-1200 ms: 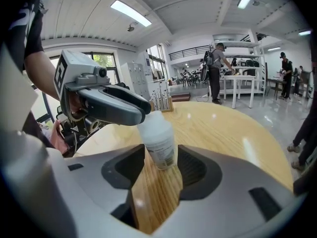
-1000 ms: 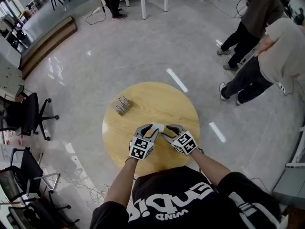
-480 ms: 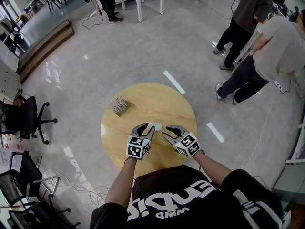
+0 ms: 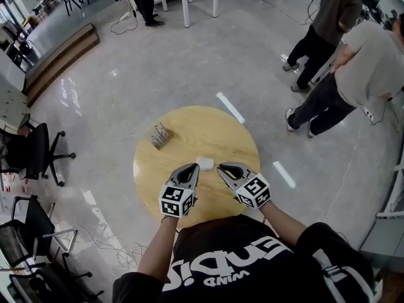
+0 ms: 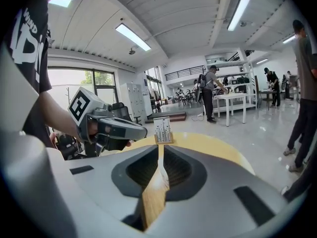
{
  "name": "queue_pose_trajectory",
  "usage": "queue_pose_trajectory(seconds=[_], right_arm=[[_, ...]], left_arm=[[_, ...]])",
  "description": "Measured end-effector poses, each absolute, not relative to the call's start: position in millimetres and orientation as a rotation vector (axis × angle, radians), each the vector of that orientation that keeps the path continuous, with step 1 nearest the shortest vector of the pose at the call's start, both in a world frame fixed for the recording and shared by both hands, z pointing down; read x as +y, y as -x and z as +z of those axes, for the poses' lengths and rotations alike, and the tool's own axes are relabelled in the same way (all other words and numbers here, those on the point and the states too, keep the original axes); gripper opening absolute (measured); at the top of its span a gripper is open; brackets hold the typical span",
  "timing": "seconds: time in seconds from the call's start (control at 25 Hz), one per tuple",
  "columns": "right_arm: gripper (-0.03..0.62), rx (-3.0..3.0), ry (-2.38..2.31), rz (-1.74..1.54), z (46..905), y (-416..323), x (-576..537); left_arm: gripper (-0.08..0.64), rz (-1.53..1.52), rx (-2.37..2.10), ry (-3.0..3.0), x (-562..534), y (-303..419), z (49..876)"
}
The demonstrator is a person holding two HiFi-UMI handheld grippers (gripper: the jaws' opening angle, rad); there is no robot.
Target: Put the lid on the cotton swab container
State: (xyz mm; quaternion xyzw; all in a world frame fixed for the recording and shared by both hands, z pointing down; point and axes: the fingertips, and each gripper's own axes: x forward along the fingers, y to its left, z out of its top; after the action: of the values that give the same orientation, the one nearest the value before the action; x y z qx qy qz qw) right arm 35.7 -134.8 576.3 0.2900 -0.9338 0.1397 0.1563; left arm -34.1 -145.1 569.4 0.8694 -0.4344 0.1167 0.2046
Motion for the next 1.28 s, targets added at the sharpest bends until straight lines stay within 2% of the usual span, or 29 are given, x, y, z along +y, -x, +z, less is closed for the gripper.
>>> queue_pose_trajectory(seconds=[0.48,0.88,1.28], right_arm=[[0.012,-2.737,-0.988,0.321,508,-73,-136],[0.012,-2.727,-1.220,0.287,492,-111,-141],[0.011,-2.707,-1.268,0.256,489,-117,-151]], left_arm=[[0.015,0.227,-1.380,-2.487,-117,73,498],[0.015,0.156,-1.603,-2.413,-92,134,491],[0.015,0.094,-1.693,-2.336,-90,151,496]])
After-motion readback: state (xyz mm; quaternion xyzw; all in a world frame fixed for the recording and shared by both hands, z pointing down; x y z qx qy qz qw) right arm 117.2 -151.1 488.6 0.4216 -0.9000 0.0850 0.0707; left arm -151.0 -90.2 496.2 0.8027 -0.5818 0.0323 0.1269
